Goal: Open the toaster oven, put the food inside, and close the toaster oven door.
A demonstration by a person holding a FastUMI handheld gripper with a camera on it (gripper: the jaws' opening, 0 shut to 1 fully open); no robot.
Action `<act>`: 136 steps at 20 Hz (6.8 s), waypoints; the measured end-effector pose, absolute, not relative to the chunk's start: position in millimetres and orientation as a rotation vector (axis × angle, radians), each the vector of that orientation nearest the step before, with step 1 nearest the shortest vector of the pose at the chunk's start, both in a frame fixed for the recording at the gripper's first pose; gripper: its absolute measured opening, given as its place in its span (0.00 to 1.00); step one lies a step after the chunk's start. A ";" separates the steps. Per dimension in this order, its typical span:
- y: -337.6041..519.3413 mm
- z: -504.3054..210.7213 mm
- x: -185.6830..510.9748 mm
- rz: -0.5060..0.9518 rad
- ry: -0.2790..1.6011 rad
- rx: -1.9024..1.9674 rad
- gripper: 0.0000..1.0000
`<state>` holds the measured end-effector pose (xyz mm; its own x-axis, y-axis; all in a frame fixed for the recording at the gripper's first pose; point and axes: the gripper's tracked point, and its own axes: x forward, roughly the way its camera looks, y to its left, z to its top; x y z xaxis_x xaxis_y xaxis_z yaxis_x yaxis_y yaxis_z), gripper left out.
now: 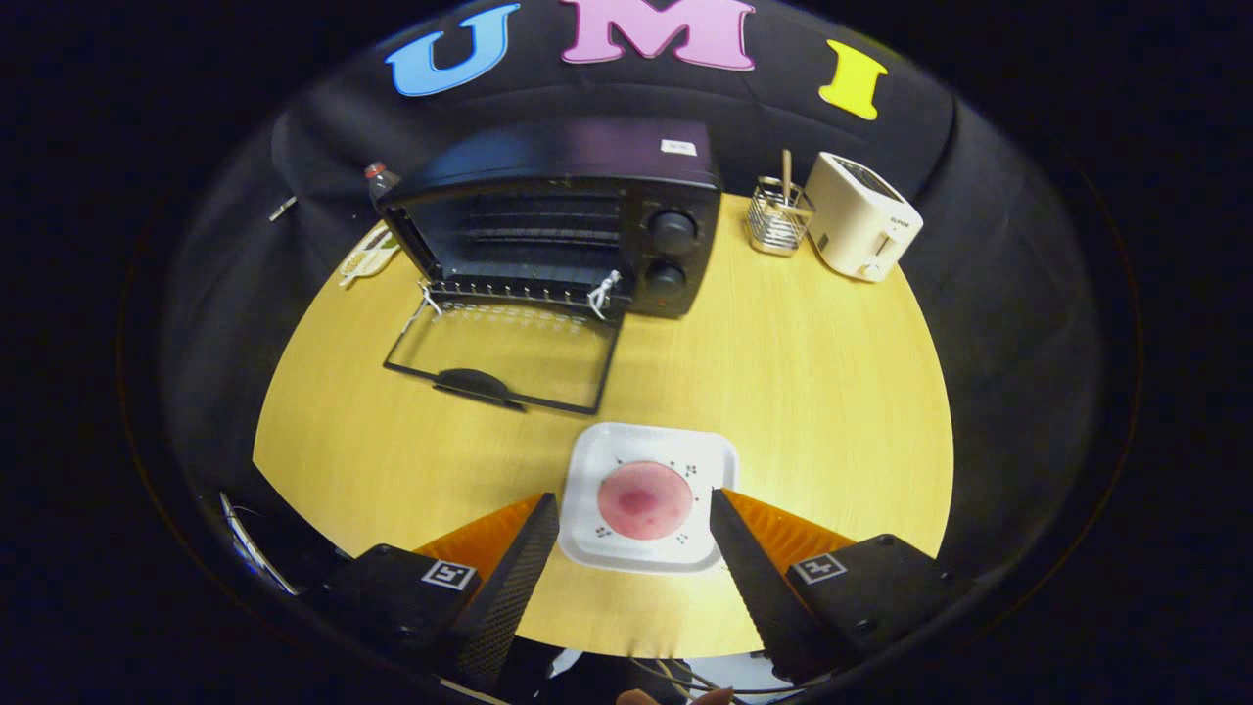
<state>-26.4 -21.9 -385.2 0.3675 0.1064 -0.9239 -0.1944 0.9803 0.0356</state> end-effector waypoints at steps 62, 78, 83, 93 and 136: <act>158.5 -442.8 124.6 -0.586 0.819 1.501 0.05; 175.0 -411.4 110.7 -0.463 0.934 1.532 0.92; 190.5 -404.6 52.8 -0.260 1.142 1.322 0.99; 160.7 -463.4 -34.3 0.096 1.211 0.331 0.99; 90.0 -220.0 17.6 0.149 0.406 0.008 0.99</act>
<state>17.6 90.0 -220.0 0.9079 0.1457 -0.3931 -0.1423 0.9891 0.0379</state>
